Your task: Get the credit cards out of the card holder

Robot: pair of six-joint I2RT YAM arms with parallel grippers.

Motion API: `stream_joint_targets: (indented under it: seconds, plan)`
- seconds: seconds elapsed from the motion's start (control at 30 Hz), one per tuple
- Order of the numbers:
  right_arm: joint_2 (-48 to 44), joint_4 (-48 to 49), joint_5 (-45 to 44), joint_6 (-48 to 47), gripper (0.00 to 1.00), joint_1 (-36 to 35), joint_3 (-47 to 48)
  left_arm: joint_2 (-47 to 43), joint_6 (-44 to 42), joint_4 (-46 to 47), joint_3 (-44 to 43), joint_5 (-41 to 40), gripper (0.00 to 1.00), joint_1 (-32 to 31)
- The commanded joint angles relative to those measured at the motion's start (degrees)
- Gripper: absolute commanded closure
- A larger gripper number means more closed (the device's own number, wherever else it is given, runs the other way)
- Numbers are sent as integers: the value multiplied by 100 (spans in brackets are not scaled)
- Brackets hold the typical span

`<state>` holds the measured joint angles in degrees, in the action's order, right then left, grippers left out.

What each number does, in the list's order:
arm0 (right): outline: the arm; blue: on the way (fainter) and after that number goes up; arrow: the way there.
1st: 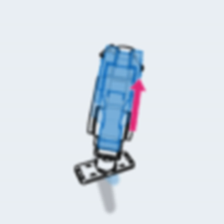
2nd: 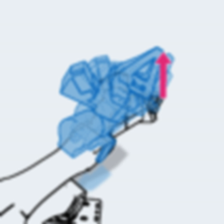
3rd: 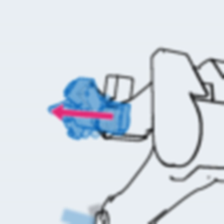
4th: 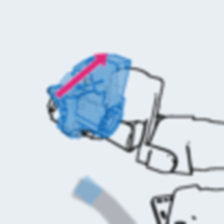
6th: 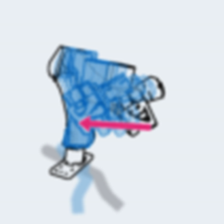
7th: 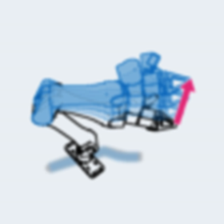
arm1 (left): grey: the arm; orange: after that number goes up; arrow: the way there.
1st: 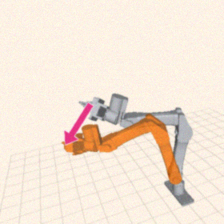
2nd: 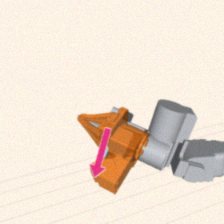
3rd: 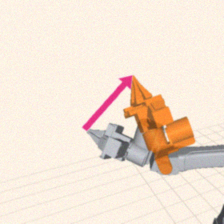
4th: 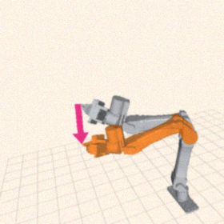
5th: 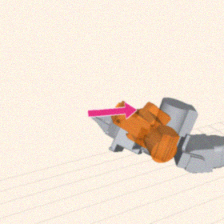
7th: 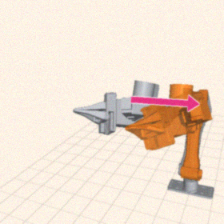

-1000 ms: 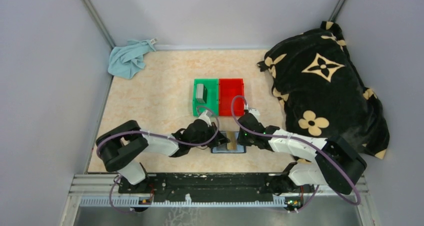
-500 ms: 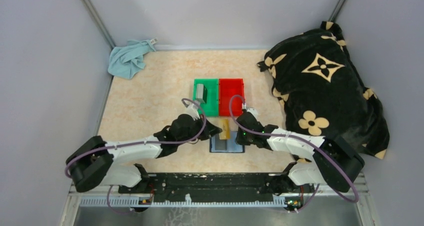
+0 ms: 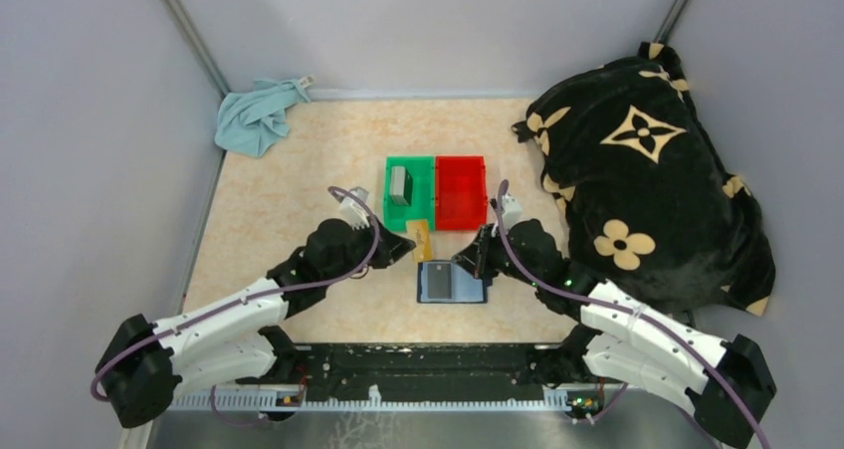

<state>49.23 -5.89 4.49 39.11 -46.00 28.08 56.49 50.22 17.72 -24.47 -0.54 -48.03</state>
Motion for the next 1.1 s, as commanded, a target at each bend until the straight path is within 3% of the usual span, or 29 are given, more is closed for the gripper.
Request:
stream_joint_targets:
  seconds: [0.0,0.03,0.17,0.33,0.47,0.57,0.73,0.83,0.97,1.07]
  plan:
    - [-77,236,189,-418,100,-6,369,30,-737,-1958,-1104,-471,100,80]
    - [34,97,143,-465,98,-6,511,64,-907,-2041,-1264,-373,100,96]
    - [165,173,247,-653,73,-6,835,-41,-1323,-1937,-1543,535,100,145]
    - [-316,1172,736,-636,58,166,372,-357,-1250,-1304,-1064,1501,100,198]
    - [-425,2123,1294,-329,56,549,-224,-246,-611,-414,-297,2086,100,190]
    - [-303,2275,1566,-433,55,841,-157,-267,-154,689,341,2351,100,182]
    - [-269,2393,1455,-921,51,869,-32,-289,-738,14,-113,2247,100,180]
    - [-180,2163,1144,-916,57,873,-53,-317,-674,400,-3,2577,100,180]
    - [-76,2054,1864,-1078,58,872,23,-364,-368,1470,595,2856,100,192]
    - [-208,2591,2101,-768,58,867,-142,-349,-686,1181,510,2871,100,203]
